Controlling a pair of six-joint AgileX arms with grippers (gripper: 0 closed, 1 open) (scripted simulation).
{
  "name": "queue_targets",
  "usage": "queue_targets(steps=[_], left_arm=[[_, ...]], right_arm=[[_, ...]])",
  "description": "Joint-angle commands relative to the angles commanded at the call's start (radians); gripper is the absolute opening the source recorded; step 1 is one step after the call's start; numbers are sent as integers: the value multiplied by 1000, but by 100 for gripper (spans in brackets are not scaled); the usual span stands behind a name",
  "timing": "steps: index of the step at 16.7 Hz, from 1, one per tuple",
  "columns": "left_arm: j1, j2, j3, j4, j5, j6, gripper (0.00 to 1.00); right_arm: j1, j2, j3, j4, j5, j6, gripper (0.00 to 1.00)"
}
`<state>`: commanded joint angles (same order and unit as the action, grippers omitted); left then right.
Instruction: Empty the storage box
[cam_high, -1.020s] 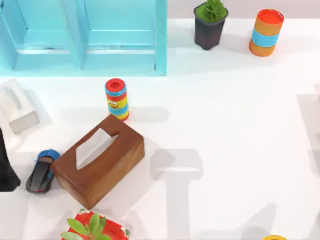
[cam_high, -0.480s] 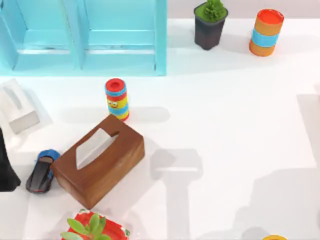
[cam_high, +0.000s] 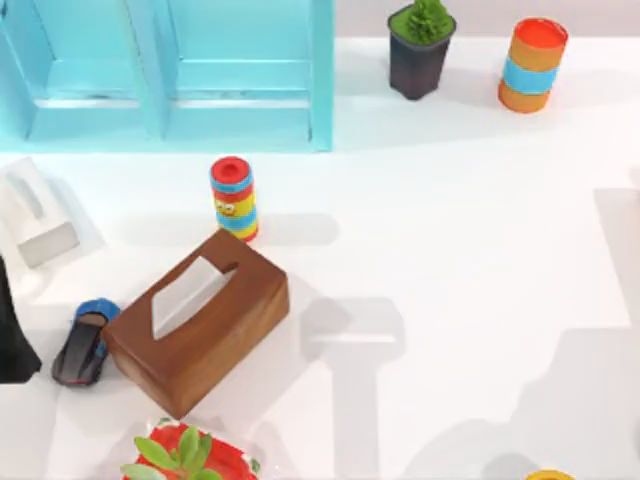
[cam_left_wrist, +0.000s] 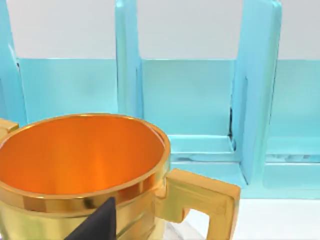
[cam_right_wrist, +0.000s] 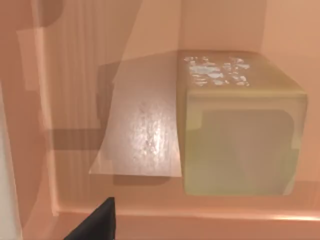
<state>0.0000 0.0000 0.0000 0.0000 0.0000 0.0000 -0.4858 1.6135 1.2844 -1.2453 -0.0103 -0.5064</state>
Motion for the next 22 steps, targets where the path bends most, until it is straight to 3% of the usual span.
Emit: queue_targets(steps=[4,12,17,22], left_arm=[[0,0,0,0,0,0,100],[0,0,0,0,0,0,100],[0,0,0,0,0,0,100],[0,0,0,0,0,0,100]], right_arm=[[4,8,-37,41,0,4,100],[7,99,-272,379,0,9,100],[8,110,-294,404,0,9,100],[8,110,-294,404,0,9,62]])
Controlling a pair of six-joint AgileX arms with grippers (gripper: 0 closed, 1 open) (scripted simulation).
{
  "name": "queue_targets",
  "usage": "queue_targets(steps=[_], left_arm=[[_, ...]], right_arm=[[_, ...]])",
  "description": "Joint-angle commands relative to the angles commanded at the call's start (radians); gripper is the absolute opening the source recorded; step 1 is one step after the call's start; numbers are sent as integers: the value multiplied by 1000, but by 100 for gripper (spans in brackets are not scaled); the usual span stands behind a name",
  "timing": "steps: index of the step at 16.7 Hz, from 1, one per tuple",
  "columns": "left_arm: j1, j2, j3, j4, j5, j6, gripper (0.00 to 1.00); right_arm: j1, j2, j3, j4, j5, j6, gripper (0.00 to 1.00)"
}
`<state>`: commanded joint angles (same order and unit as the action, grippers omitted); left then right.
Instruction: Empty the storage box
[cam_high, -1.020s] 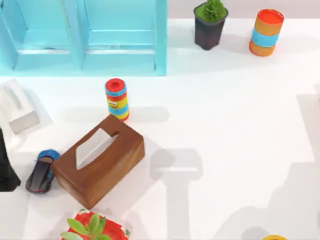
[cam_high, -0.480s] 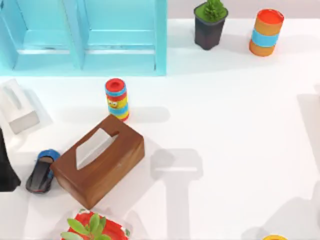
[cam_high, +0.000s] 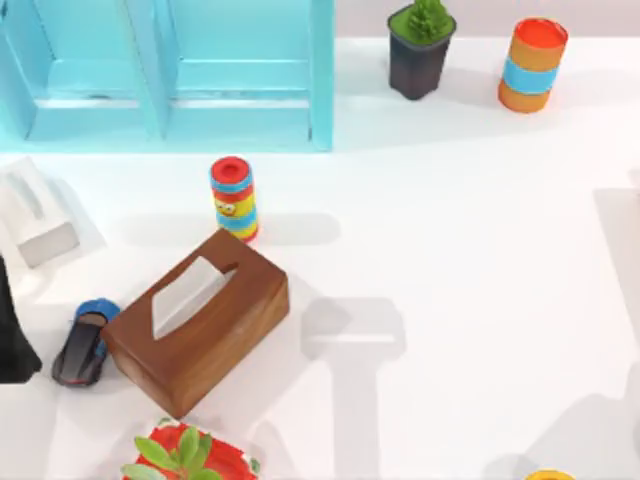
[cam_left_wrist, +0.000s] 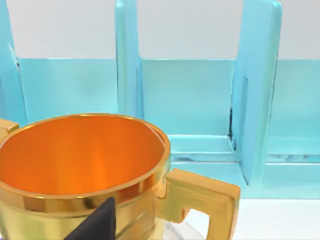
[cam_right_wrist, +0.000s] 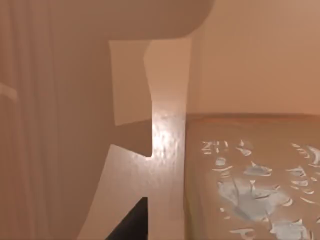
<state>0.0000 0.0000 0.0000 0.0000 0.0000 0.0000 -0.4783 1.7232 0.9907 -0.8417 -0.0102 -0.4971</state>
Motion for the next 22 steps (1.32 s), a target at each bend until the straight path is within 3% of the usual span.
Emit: queue_targets(steps=[8,18,22], left_arm=[[0,0,0,0,0,0,100],[0,0,0,0,0,0,100],[0,0,0,0,0,0,100]], right_arm=[[0,0,0,0,0,0,2],[-1,-2,3,-3,0,1,0],[-4,-20,101,-114,0,-4,0]])
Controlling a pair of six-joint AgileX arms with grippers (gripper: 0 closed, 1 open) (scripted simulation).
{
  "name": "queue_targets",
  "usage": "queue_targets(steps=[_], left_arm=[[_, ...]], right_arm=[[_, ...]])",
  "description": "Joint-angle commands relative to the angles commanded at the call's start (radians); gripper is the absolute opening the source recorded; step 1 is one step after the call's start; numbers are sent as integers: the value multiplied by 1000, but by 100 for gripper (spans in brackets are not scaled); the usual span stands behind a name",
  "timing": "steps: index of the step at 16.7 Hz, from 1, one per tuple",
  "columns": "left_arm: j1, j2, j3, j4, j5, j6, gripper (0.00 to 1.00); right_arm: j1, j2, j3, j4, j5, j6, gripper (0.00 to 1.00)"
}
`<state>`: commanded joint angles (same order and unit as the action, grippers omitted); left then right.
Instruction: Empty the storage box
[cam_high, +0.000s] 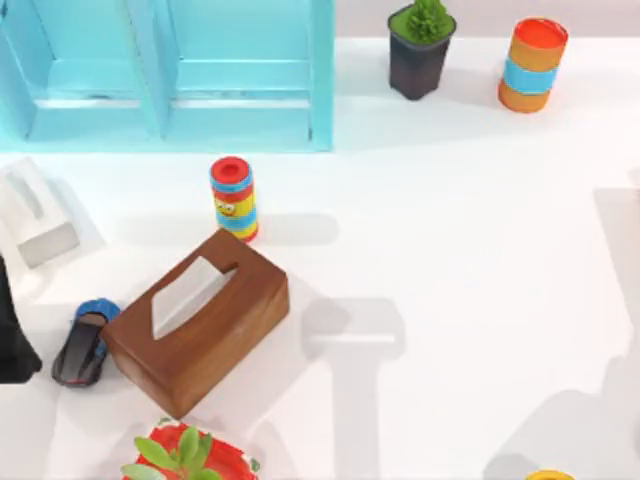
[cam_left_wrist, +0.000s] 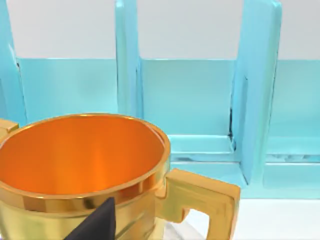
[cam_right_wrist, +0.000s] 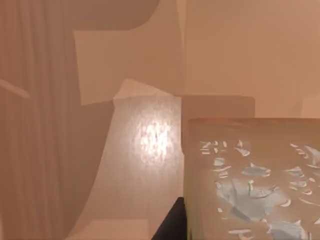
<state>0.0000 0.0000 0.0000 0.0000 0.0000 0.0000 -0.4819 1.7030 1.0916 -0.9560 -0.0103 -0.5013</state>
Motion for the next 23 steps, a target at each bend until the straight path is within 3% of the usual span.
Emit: queue_targets(steps=[7,15,19,23], left_arm=[[0,0,0,0,0,0,100],[0,0,0,0,0,0,100],[0,0,0,0,0,0,100],[0,0,0,0,0,0,100]], right_arm=[[-3,-76,269,-362,-1,-4,0],[13,-77,318,-405,0,13,0],[162,56,433,-393,2,161,0],[427,247,598,-360,6,428,0]])
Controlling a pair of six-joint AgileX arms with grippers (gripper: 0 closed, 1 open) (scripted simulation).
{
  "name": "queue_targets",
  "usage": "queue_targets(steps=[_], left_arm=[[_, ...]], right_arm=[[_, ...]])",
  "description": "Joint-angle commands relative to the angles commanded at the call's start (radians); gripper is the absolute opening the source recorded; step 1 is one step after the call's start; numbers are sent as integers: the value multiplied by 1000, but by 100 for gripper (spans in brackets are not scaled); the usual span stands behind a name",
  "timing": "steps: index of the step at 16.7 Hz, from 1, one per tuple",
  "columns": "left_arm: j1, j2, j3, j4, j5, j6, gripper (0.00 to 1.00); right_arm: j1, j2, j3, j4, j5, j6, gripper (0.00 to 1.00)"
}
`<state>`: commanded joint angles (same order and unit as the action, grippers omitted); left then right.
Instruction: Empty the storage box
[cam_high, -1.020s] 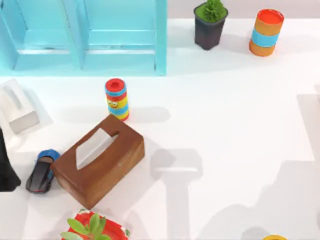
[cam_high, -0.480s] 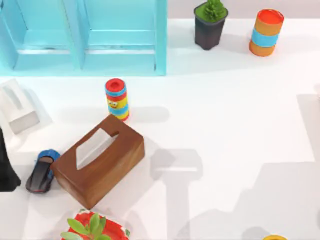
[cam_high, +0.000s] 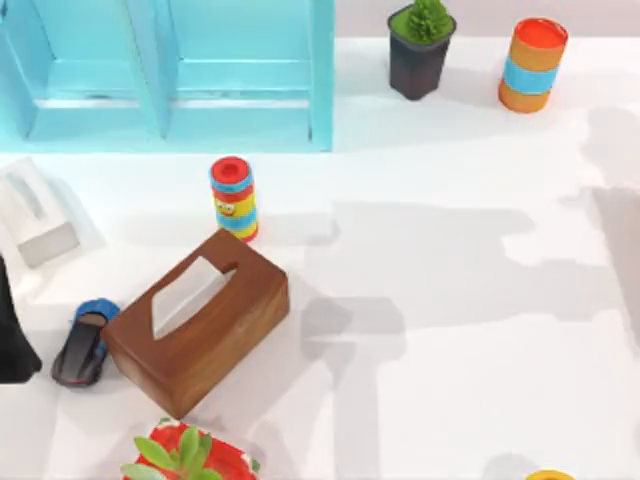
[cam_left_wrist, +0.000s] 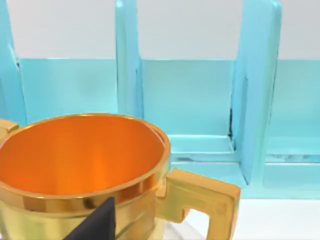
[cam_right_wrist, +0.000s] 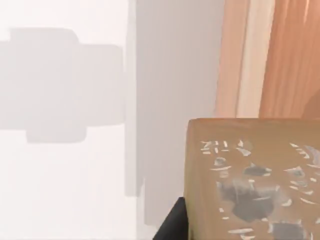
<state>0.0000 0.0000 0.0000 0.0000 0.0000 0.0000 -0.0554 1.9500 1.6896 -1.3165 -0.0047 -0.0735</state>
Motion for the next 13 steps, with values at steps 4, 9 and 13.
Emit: queue_targets(steps=[4,9,13], left_arm=[[0,0,0,0,0,0,100],[0,0,0,0,0,0,100],[0,0,0,0,0,0,100]], right_arm=[[272,186,150,43,4,279,0],[411,303,232,79,9,419,0],[408,301,228,77,6,420,0]])
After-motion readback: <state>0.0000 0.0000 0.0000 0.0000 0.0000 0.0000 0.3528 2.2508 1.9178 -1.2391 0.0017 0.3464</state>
